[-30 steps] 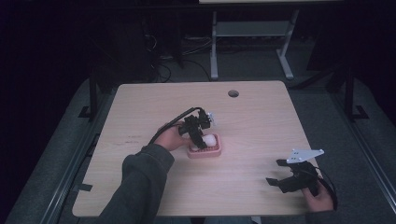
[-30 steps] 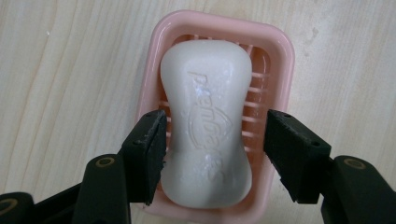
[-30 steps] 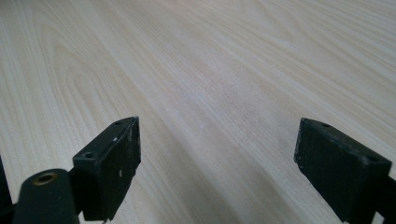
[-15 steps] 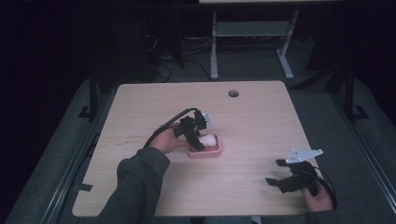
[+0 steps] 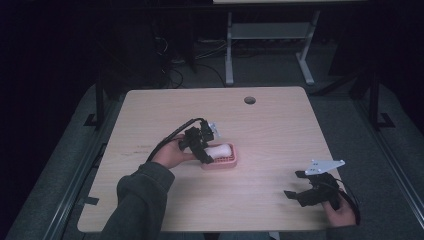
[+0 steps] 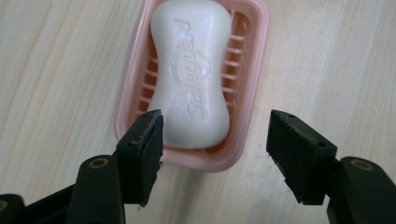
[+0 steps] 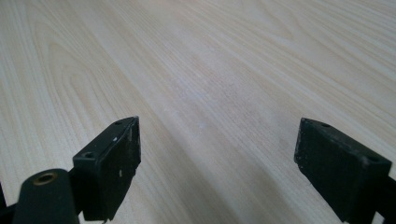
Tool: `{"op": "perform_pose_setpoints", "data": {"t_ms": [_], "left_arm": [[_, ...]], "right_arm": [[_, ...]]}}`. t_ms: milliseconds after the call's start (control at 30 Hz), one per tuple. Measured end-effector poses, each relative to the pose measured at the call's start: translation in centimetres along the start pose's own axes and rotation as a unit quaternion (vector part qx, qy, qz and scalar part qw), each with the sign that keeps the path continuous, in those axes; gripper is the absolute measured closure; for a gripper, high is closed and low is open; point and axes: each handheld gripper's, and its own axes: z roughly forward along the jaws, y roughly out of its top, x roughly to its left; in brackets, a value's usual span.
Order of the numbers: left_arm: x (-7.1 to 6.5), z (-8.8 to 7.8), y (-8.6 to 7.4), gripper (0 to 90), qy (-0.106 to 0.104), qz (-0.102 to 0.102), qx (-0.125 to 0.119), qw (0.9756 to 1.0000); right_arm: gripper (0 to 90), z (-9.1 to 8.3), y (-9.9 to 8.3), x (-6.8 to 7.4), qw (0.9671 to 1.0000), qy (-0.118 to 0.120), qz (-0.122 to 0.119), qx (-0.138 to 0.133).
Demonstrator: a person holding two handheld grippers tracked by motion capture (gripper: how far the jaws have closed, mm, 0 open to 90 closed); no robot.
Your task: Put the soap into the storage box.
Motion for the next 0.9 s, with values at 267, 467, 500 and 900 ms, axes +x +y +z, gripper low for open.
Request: {"op": "perform_pose_setpoints", "data": {"t_ms": [267,467,500,900], "left_arm": [[-0.3,-0.2,-1.1,35.1,-0.001,-0.006,-0.008,0.9999],[-0.5,-0.5,-1.7,34.4,0.001,-0.008,-0.012,0.9999],[-0.5,-0.6,-1.8,34.4,0.002,-0.008,-0.016,0.9998],[-1.3,-1.1,-3.2,34.1,0.002,-0.010,-0.020,0.9997]], "right_arm": [[14.3,-0.1,0.0,0.0,1.0000,-0.005,0.005,-0.001],[14.3,-0.1,0.1,0.1,1.0000,-0.005,-0.002,0.000],[14.3,-0.1,0.1,0.1,1.0000,-0.006,-0.002,0.000],[14.3,-0.1,0.2,0.3,0.9999,-0.010,-0.005,0.001]]}}
